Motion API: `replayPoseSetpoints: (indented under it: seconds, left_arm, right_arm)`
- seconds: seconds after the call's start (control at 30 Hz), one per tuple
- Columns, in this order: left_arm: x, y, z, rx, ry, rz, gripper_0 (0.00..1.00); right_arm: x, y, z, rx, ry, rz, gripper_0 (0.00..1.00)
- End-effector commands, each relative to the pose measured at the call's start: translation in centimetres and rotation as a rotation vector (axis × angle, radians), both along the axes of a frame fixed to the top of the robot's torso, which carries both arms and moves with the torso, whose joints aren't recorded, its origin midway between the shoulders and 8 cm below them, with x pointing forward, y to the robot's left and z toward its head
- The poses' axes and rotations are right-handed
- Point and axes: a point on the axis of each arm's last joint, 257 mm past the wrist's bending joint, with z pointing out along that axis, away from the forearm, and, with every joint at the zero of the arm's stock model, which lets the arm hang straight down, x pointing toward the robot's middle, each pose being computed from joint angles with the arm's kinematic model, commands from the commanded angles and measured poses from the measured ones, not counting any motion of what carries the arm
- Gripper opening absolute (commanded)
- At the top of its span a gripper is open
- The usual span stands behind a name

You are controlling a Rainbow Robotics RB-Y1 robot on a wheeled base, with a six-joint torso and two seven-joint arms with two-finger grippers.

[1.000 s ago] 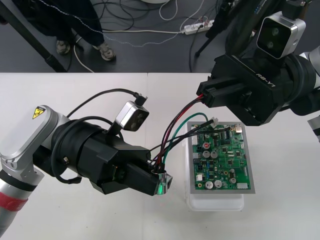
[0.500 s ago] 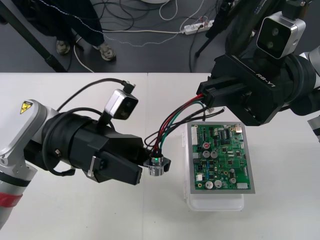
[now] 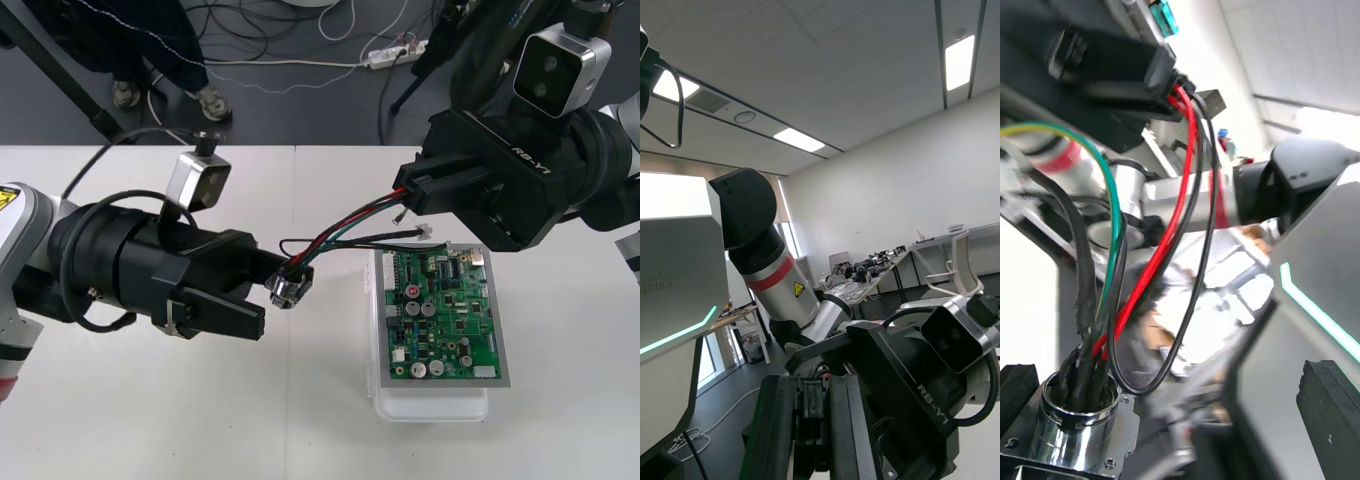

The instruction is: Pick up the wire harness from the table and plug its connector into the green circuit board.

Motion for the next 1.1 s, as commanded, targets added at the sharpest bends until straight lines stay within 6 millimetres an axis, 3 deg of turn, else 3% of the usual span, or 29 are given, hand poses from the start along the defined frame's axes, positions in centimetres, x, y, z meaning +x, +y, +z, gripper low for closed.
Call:
replayPoseSetpoints:
  seconds: [0.03,0.27,0.53,0.67,0.9,1.1]
  left_arm:
    - [4.0,1.4,1.7,-0.013,-0.142,0.185,1.0]
    - [7.5,3.8,3.4,-0.007,-0.201,0.327,1.0]
    - [9.0,5.5,5.0,0.018,-0.284,0.409,1.0]
    - [8.6,5.1,6.9,0.01,-0.345,0.428,1.0]
    - [7.5,3.5,10.2,-0.009,-0.447,0.477,1.0]
    - [7.1,2.3,11.6,-0.05,-0.467,0.507,1.0]
  right_arm:
    - [-0.8,0.2,0.2,-0.004,-0.02,0.026,0.0]
    - [-0.6,-0.3,0.2,0.003,-0.025,0.012,0.0]
    - [-0.3,-0.9,-0.1,-0.001,-0.026,-0.01,0.0]
    - [-1.1,-1.3,-0.4,-0.018,-0.048,-0.007,0.0]
    - [-4.4,-1.8,-0.9,-0.062,-0.139,0.022,0.0]
    - [-3.6,-1.9,-1.4,-0.095,-0.252,-0.109,0.0]
